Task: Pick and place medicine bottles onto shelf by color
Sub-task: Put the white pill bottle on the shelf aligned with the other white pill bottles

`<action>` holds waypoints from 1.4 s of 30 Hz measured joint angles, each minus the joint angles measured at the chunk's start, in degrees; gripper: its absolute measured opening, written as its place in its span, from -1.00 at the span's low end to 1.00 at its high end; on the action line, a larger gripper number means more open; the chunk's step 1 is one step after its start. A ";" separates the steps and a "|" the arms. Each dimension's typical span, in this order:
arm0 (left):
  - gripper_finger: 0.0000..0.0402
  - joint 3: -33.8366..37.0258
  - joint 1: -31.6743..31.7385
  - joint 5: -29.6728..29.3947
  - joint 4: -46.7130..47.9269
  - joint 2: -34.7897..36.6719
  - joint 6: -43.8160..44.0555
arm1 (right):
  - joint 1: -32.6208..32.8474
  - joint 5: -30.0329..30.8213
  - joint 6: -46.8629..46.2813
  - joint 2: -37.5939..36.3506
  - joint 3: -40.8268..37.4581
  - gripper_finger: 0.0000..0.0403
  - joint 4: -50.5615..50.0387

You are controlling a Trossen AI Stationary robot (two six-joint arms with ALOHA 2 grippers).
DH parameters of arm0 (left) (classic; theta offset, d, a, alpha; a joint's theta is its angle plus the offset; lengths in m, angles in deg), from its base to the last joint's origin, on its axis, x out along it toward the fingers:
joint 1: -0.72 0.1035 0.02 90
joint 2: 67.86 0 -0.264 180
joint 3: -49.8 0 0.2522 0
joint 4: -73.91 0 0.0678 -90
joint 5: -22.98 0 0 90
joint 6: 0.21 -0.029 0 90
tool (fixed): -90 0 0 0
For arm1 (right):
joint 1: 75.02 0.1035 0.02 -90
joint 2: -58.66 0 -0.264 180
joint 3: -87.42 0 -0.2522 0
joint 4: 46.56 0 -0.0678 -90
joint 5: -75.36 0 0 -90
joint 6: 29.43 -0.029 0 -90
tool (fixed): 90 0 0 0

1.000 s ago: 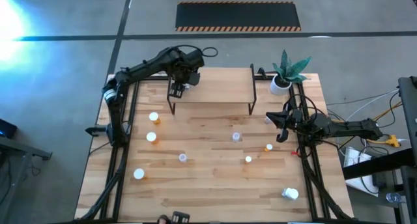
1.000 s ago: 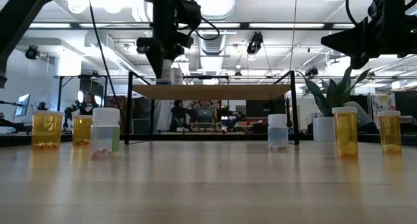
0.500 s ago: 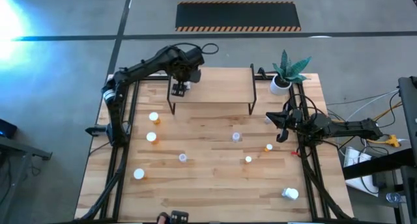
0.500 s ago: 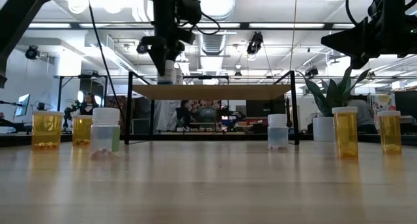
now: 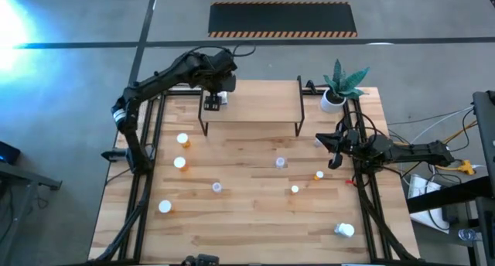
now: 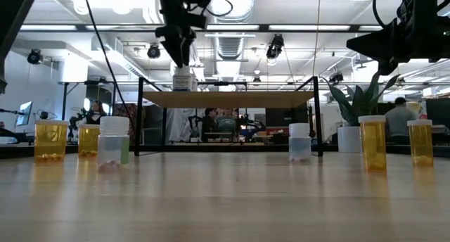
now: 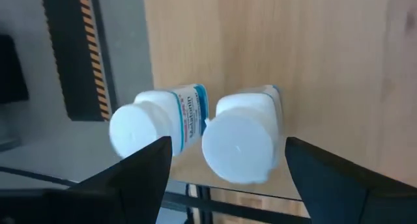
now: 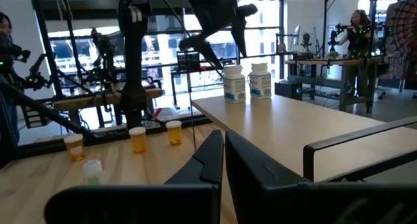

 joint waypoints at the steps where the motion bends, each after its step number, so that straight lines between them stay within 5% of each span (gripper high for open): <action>1: 0.40 0.01 -0.13 0.01 0.14 0.84 1.26 | 0.00 0.00 -0.03 0.00 0.01 -0.96 -0.11; 7: 0.40 2.48 -2.50 0.24 2.88 8.11 16.71 | 0.00 -0.20 -4.33 0.00 0.00 -0.96 -0.35; 12: 0.40 14.53 -8.97 -0.12 -2.52 17.88 30.26 | 0.01 -2.70 -5.44 0.35 0.01 -0.96 0.15; 20: 0.40 48.00 -28.27 -9.42 -39.62 34.40 43.83 | 0.02 -0.02 -6.61 6.39 8.09 -0.96 -7.04; 27: 0.40 67.90 -43.79 -18.67 -74.20 36.55 47.77 | 1.64 -0.48 -9.29 20.34 20.08 -0.95 -13.45; 33: 0.40 70.08 -51.48 -23.27 -80.24 32.37 55.03 | 6.09 -0.04 -11.38 33.17 33.67 -0.95 -30.53; 42: 0.40 68.64 -55.29 -23.69 -80.16 23.11 55.99 | 16.92 -1.21 -35.21 51.97 55.45 -0.80 -72.55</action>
